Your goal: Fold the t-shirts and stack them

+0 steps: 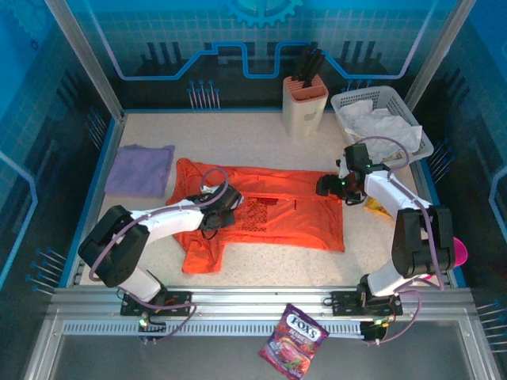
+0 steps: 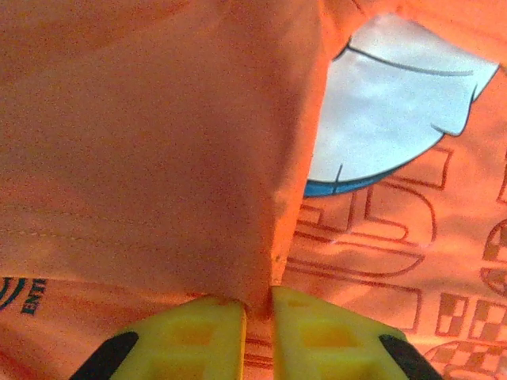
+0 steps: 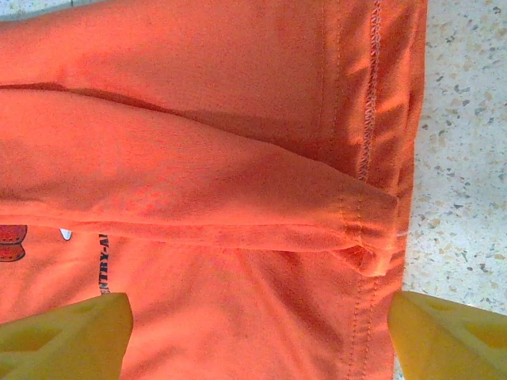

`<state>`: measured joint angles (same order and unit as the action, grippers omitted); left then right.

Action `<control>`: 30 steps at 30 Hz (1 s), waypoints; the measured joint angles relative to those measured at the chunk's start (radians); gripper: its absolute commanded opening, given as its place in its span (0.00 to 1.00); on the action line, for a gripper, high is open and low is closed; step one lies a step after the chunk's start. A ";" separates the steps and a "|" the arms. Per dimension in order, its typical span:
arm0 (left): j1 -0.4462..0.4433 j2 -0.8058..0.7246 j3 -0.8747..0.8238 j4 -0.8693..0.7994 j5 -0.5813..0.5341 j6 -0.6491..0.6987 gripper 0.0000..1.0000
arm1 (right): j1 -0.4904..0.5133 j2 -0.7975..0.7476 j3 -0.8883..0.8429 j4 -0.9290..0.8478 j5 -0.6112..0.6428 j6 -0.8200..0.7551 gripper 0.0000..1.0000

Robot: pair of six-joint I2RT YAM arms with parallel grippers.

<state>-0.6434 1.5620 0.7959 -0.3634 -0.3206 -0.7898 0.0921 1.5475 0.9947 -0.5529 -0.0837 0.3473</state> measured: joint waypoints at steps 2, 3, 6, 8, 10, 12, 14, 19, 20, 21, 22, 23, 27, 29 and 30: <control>-0.014 0.007 0.002 -0.010 -0.011 -0.002 0.36 | 0.000 0.000 0.000 0.000 0.000 0.000 0.85; -0.022 0.008 0.003 -0.019 -0.017 0.000 0.40 | 0.000 0.000 0.000 0.000 0.000 0.000 0.85; -0.034 0.008 0.014 -0.045 -0.029 0.006 0.60 | 0.000 0.000 0.000 0.000 0.000 0.000 0.85; -0.033 -0.003 0.026 -0.064 -0.027 0.023 0.63 | 0.000 0.000 0.003 -0.001 0.000 0.000 0.85; -0.015 -0.030 0.047 -0.096 -0.013 0.038 0.63 | 0.001 0.000 0.009 -0.005 0.000 0.000 0.85; 0.032 -0.064 0.068 -0.107 0.024 0.059 0.64 | 0.001 0.000 0.014 -0.005 0.000 0.000 0.85; 0.105 -0.098 0.080 -0.107 0.070 0.076 0.63 | 0.001 0.000 0.015 -0.005 0.000 0.000 0.85; 0.269 -0.137 0.086 -0.126 0.133 0.133 0.54 | 0.001 0.000 0.015 -0.008 -0.001 0.000 0.85; 0.291 -0.138 0.086 -0.130 0.145 0.144 0.52 | 0.001 0.000 0.015 -0.008 -0.003 0.000 0.85; 0.312 -0.139 0.086 -0.129 0.157 0.154 0.51 | 0.002 0.000 0.015 -0.007 -0.004 0.000 0.85; 0.328 -0.139 0.086 -0.127 0.166 0.160 0.49 | 0.004 0.000 0.015 -0.007 -0.005 0.000 0.85; 0.350 -0.139 0.086 -0.124 0.180 0.169 0.48 | 0.006 0.000 0.015 -0.007 -0.007 0.000 0.85; 0.402 -0.112 0.086 -0.085 0.227 0.191 0.43 | 0.024 0.000 0.019 -0.007 -0.023 0.000 0.85; 0.407 -0.072 0.086 -0.057 0.247 0.197 0.42 | 0.031 0.000 0.027 -0.003 -0.036 0.001 0.85; 0.407 -0.047 0.086 -0.044 0.256 0.199 0.41 | 0.034 0.000 0.031 0.002 -0.044 0.002 0.85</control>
<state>-0.2363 1.5154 0.8822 -0.4076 -0.0643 -0.5911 0.1265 1.5478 1.0252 -0.5514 -0.1276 0.3492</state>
